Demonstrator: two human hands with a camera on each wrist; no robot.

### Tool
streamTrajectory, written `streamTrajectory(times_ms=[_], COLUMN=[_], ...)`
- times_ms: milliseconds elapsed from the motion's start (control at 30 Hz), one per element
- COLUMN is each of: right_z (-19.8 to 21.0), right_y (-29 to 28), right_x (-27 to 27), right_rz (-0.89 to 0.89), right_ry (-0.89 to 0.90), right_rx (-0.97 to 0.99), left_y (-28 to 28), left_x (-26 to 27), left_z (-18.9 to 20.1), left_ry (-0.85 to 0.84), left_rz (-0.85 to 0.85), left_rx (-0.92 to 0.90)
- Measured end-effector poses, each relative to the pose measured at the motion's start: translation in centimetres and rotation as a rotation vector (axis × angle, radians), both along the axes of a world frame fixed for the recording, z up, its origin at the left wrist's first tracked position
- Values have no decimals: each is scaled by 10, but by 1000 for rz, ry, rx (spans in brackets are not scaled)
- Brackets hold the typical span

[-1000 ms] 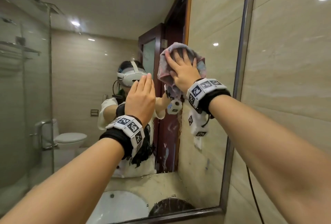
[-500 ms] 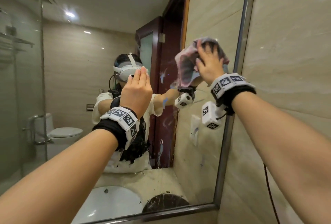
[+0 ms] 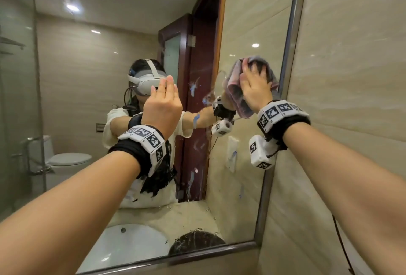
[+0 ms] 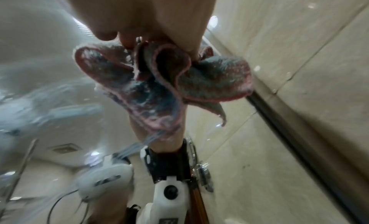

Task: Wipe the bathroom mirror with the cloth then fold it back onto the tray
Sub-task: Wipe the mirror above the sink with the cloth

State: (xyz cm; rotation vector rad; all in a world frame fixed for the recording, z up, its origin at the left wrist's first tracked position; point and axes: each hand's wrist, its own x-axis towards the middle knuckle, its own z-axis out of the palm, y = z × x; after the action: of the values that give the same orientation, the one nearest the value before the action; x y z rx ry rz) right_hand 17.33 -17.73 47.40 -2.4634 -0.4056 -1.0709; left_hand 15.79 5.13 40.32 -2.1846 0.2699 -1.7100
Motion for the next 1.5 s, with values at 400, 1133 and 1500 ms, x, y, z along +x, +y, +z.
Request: streamTrajectory(times_ms=[400,1133,1500], right_z=[-9,-12,-83], right_y=[55,37,21], right_x=[-11,-9,-3], right_rz=[4,-21,-38], right_ry=[-75,-41,-198], right_rx=[-523,-322,-976], left_y=[1,2,14], left_x=[-2,-5,4], left_z=[0,-6,-21], left_ry=[-59,144,53], left_rz=[-77,37,-25], left_rx=[13,-74,-22])
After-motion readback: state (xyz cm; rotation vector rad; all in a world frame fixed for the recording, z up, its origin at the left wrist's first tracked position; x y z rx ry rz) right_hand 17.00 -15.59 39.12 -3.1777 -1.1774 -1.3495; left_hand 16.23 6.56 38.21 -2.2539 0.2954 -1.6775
